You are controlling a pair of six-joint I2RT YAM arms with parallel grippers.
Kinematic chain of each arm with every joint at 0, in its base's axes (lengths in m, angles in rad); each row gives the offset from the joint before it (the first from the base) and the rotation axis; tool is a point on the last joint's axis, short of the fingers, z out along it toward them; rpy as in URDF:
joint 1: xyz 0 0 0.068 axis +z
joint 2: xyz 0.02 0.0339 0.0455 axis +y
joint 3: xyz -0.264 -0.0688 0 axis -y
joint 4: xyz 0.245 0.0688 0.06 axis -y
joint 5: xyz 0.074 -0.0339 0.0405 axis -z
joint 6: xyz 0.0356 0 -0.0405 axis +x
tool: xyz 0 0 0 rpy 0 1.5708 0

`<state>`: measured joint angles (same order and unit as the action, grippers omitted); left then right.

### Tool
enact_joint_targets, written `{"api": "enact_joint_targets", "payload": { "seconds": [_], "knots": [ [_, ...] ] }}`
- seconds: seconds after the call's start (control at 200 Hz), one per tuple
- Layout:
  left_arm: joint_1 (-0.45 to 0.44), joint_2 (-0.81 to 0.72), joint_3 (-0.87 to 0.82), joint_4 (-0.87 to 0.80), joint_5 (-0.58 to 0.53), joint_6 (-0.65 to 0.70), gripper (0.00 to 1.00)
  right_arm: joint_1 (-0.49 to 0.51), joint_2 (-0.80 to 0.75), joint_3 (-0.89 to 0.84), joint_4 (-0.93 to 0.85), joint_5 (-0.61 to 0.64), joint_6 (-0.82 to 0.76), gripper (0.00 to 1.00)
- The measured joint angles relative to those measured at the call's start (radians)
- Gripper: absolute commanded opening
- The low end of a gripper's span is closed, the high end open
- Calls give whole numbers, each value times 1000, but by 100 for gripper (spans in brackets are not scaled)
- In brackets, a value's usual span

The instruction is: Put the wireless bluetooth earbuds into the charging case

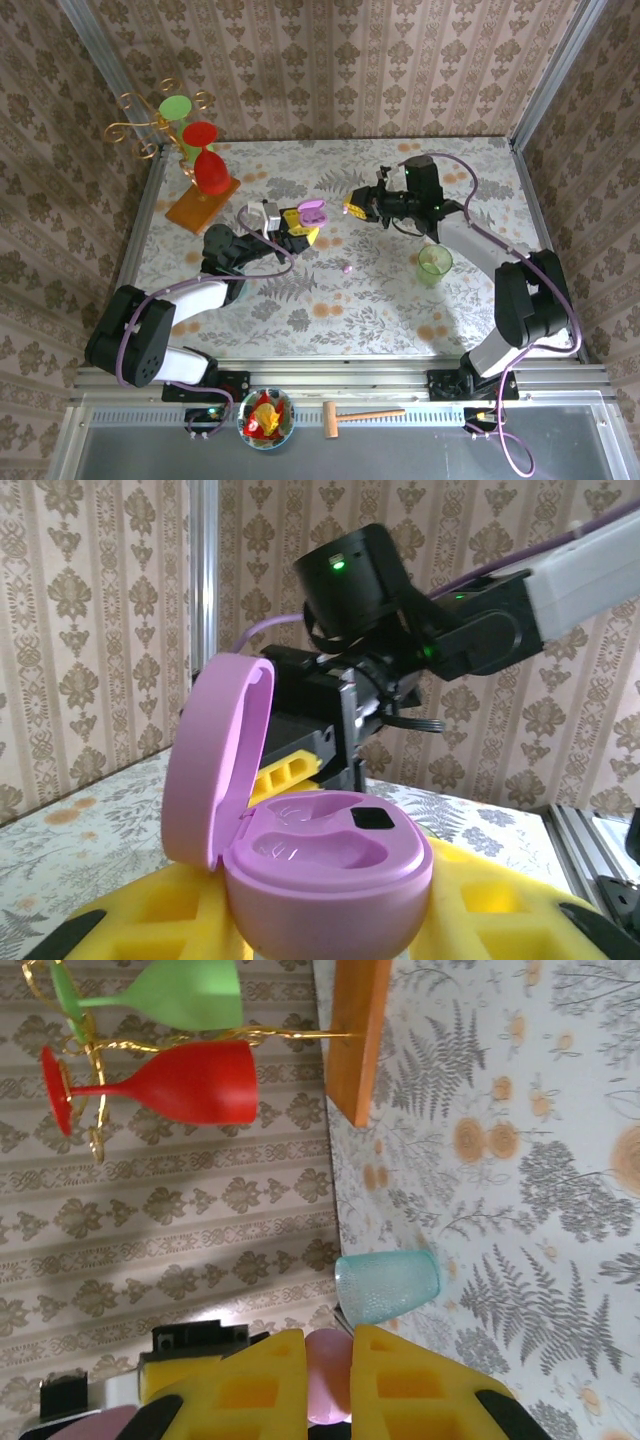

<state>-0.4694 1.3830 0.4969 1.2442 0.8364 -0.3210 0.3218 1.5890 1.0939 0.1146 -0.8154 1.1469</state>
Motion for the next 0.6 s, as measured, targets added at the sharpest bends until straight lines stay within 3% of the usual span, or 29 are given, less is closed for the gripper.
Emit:
{"api": "enact_joint_targets", "payload": {
  "seconds": [0.31,0.6],
  "knots": [
    [0,27,0,2,-128,46,23,113,-164,-7,12,111,-57,12],
    [-6,45,0,6,-233,101,23,186,-172,35,-18,165,-129,13]
  ]
}}
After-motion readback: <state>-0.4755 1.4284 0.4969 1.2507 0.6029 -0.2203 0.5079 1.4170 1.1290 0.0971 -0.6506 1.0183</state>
